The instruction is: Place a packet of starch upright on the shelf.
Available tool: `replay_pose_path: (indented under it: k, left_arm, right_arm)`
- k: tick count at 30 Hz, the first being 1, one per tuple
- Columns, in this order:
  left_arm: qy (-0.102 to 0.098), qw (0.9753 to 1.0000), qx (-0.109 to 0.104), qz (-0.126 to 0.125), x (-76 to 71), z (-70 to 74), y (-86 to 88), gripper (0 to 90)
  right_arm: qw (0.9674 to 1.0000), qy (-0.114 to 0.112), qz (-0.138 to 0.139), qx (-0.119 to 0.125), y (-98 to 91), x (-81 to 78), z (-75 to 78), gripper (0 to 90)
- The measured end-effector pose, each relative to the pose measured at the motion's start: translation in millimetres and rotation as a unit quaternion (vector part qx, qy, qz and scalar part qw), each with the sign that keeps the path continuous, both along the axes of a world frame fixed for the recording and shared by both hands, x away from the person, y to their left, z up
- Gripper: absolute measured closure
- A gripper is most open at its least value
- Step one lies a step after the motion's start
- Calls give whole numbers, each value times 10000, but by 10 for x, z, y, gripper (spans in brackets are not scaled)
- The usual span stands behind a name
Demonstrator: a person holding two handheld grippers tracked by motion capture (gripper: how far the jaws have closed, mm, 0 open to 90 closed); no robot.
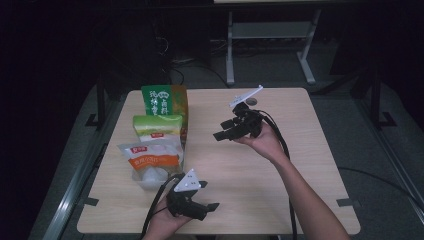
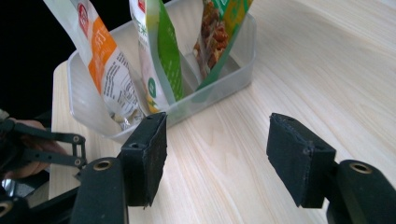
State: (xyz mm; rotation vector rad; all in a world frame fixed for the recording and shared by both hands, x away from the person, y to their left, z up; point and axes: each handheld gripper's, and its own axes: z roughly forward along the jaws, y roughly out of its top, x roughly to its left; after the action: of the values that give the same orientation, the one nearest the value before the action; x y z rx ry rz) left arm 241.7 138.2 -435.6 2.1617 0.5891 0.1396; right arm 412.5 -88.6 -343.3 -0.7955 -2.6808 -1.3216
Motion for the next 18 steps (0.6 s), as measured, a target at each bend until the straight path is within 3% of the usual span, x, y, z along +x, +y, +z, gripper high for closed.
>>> replay_pose_path:
  k: [3,10,18]
  left_arm:
    - [7,10000,21,-11,-5,-1,-1,214]
    - [-19,10000,44,-12,-1,3,8,214]
    - [-24,10000,34,1,6,1,19,214]
  right_arm:
    - [10000,-72,-24,16,-69,-28,-7,375]
    - [9999,40,-150,-35,-241,-102,-45,363]
    - [9995,-23,-307,-13,-445,-213,-143,356]
